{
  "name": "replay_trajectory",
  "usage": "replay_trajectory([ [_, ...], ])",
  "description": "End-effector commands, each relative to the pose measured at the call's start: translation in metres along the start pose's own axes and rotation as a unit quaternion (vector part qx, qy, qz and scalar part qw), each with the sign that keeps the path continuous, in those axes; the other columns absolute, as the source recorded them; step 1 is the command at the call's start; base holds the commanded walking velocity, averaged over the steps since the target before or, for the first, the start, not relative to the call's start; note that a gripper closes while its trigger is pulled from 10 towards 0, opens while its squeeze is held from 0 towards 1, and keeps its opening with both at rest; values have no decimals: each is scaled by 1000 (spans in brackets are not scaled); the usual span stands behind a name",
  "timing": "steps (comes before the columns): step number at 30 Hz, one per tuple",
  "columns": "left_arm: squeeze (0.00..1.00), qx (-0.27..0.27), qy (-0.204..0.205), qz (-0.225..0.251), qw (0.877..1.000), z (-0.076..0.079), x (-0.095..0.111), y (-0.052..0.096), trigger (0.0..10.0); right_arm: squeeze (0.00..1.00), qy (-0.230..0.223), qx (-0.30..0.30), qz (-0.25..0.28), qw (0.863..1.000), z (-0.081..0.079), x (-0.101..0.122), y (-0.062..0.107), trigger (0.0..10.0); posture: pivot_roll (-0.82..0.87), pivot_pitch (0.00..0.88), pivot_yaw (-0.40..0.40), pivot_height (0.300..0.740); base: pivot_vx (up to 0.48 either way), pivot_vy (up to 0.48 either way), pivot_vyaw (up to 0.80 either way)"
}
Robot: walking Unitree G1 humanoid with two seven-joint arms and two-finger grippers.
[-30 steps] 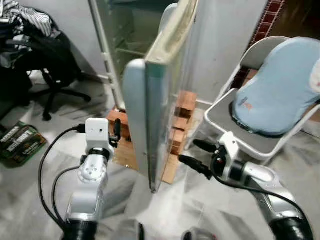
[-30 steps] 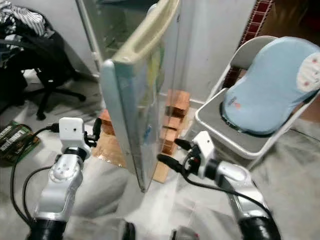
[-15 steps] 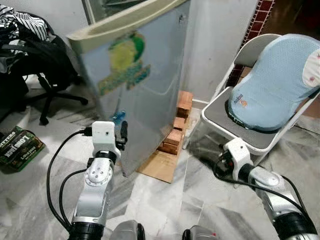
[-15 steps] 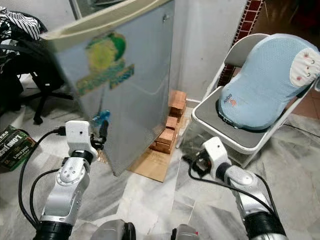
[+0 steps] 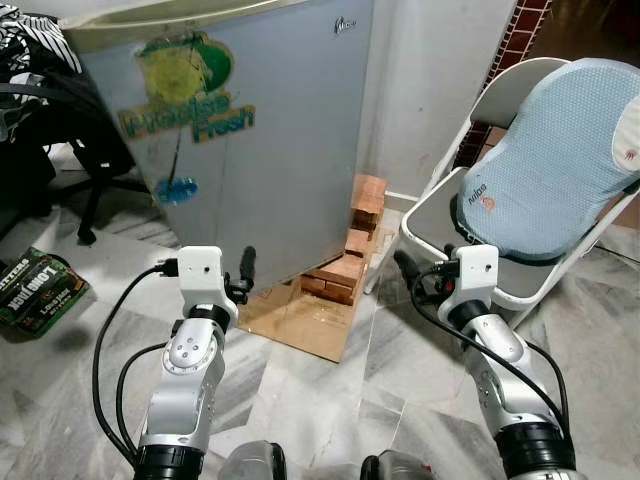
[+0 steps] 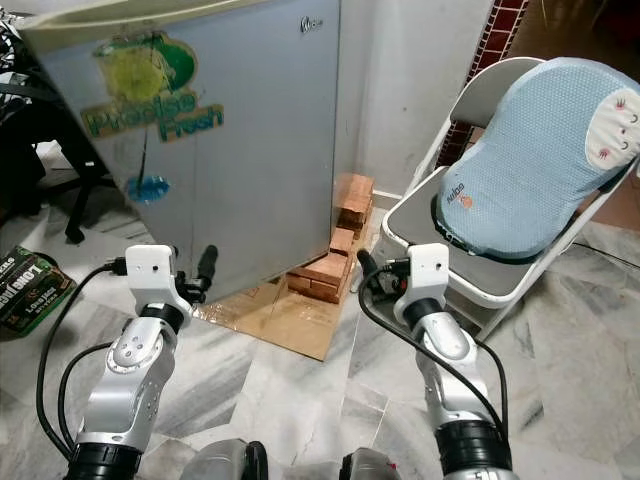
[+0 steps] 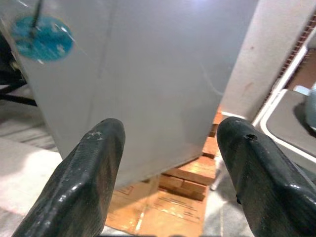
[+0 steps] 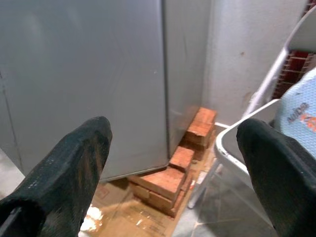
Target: Restocking fridge
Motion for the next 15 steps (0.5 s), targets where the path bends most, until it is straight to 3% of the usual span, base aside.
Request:
replay_trajectory([
  [1, 1000, -12, 0, -7, 1000, 0, -3, 2, 10000, 1000, 6, -15, 0, 1000, 1, 1, 3, 10000, -21, 68, 48, 740, 0, 0, 0],
  [10, 1000, -39, 7, -7, 999, 5, 4, -2, 10000, 1000, 10, -48, 14, 999, 4, 14, 3, 10000, -45, 105, 78, 740, 0, 0, 0],
  [11, 1000, -39, 4, -20, 999, 8, 0, -2, 10000, 820, 7, -52, 15, 998, 2, 14, 6, 10000, -45, 103, 75, 740, 0, 0, 0],
  [12, 1000, -37, 1, -27, 999, 8, -2, -2, 10000, 820, 9, -53, 15, 998, 1, 14, 7, 10000, -45, 103, 75, 740, 0, 0, 0],
  [13, 1000, -47, 8, -31, 998, 12, -4, -2, 10000, 27, 9, -54, 14, 998, 0, 14, 9, 10000, -46, 104, 74, 740, 0, 0, 0],
  [15, 1000, -60, 20, -27, 998, 17, -3, 1, 10000, 0, 4, -55, 13, 998, -1, 14, 11, 10000, -48, 103, 70, 740, 0, 0, 0],
])
Point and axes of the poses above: a point about 5 cm out from each wrist's last joint towards the gripper, its own y axis pointing back from the gripper into the wrist, its own x axis along the axis of the wrist's last joint, z = x × y, the point moved 5 cm from there along -y, pointing out of the wrist towards the gripper, and after that the axes turned 13 degrees about y, right-handed, at the moved point
